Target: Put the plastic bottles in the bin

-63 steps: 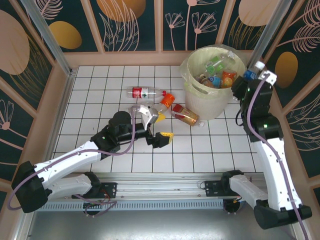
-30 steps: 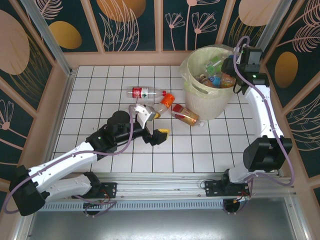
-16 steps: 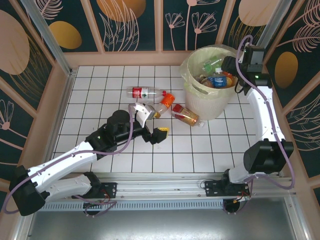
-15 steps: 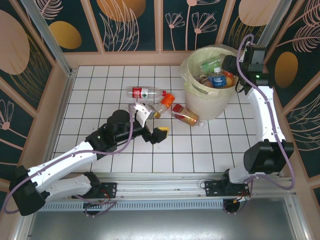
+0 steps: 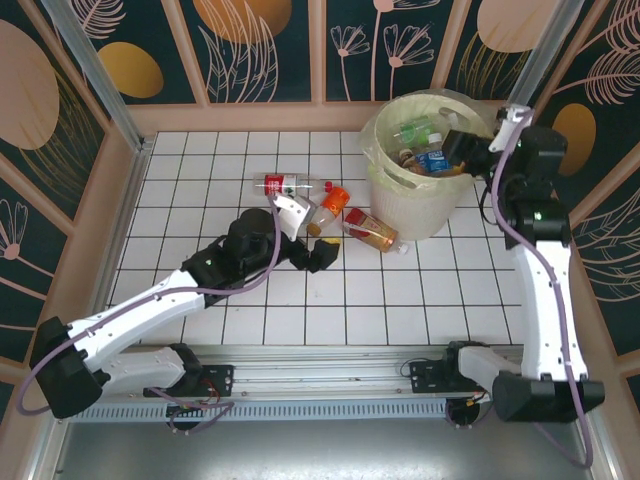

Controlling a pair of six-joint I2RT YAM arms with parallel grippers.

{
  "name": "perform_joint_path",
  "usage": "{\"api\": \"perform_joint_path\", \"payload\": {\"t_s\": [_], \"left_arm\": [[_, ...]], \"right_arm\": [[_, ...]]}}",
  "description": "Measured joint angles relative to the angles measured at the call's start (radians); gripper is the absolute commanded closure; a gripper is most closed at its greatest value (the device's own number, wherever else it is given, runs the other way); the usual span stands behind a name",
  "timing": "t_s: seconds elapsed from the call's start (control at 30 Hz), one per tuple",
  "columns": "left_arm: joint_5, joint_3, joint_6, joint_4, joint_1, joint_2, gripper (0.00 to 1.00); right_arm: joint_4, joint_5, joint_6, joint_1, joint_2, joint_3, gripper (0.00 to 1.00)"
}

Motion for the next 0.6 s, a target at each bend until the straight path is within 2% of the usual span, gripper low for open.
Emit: {"api": "perform_joint_path", "payload": {"t_s": [0.27,0.6], "left_arm": [[-0.006,0.086,0.037,-0.110,0.123,0.121,0.02],[-0.067,0.278,0.241,-0.348,0.226,0.313,0.01]], "right_arm": [[0.011,-0.268,0.017,0.022,-0.187,-0.215,0.22],[0.021,-0.435,0.092,0.151,-0.364,-0.450,0.20]]}}
